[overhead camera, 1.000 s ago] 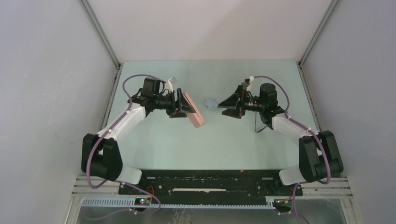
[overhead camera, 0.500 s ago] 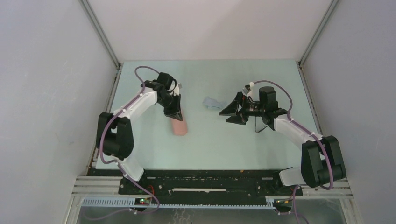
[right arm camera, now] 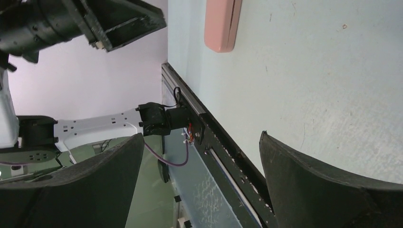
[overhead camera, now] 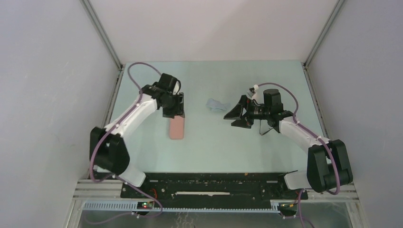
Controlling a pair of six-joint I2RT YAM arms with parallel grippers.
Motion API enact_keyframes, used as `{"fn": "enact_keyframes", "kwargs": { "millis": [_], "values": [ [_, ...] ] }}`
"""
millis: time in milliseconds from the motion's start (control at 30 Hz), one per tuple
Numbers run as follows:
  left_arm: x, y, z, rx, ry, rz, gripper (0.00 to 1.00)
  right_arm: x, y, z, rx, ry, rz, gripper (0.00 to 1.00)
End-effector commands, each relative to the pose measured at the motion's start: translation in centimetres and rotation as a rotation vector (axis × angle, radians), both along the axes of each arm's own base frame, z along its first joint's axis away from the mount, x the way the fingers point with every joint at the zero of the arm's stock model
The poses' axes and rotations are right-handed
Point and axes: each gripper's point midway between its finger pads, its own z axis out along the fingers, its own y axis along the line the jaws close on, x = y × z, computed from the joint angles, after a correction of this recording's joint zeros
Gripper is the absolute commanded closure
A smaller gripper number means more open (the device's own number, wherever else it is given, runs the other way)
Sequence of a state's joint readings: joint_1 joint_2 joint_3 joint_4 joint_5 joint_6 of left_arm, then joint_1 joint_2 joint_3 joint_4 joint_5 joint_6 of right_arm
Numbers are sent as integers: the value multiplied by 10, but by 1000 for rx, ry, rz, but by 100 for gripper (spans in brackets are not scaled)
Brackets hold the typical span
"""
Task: Organize the sunglasses
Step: Place the sunglasses case at the center of the board, then adjust the sunglasses case at the center of the board.
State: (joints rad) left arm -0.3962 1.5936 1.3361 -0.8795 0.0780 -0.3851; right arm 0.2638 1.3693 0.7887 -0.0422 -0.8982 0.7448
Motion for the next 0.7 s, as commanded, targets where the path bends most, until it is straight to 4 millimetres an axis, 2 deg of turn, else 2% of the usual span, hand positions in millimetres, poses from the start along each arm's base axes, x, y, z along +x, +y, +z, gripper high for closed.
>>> {"fn": "enact_keyframes", "kwargs": {
  "millis": [0,33,100,300,400,500,667],
  "values": [
    [-4,31,13,73,-125,144,27,7,4,15,7,-63,14,0],
    [-7,34,11,75,-133,152,14,8,6,15,8,-64,17,0],
    [-9,36,3,73,-138,168,1,7,11,15,8,-63,29,0],
    [-10,31,-37,71,-107,180,0,3,20,14,-7,-63,45,0],
    [-6,31,-44,87,-135,162,0,-2,23,11,-24,-60,52,0],
    [-5,29,-53,116,-82,144,0,-4,25,9,-32,-55,57,0],
    [5,27,-76,143,-48,158,3,-5,27,12,-18,-56,62,0]
  ]
}}
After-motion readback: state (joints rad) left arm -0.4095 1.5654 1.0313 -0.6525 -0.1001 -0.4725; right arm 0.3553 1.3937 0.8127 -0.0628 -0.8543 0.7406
